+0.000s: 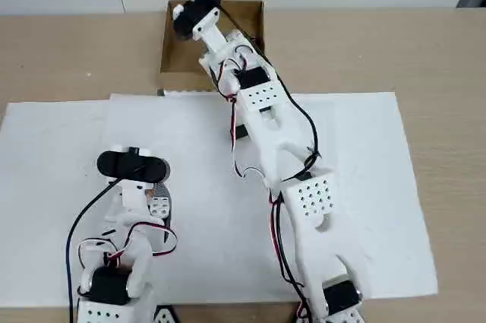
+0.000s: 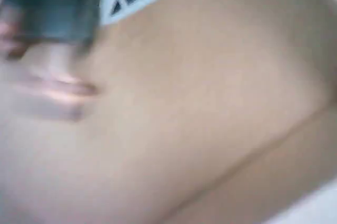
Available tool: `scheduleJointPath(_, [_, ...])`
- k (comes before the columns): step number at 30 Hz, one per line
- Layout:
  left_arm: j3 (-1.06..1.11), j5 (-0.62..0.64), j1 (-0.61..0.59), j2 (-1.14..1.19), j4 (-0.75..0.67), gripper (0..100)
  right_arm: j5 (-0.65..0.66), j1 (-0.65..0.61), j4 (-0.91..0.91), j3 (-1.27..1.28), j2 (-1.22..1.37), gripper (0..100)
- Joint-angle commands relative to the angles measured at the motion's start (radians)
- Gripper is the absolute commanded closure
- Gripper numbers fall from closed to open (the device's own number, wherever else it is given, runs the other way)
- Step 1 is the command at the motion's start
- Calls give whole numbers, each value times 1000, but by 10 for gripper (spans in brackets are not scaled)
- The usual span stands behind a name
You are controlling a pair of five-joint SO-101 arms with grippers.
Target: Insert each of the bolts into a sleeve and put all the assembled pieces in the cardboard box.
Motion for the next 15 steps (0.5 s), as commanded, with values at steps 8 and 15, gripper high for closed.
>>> scheduleJointPath(8, [-4, -2, -2, -9, 3, 995, -18, 4, 242, -54, -180, 829])
scheduleJointPath(15, [-4, -2, -2, -9, 3, 995, -114, 4, 421, -54, -303, 830])
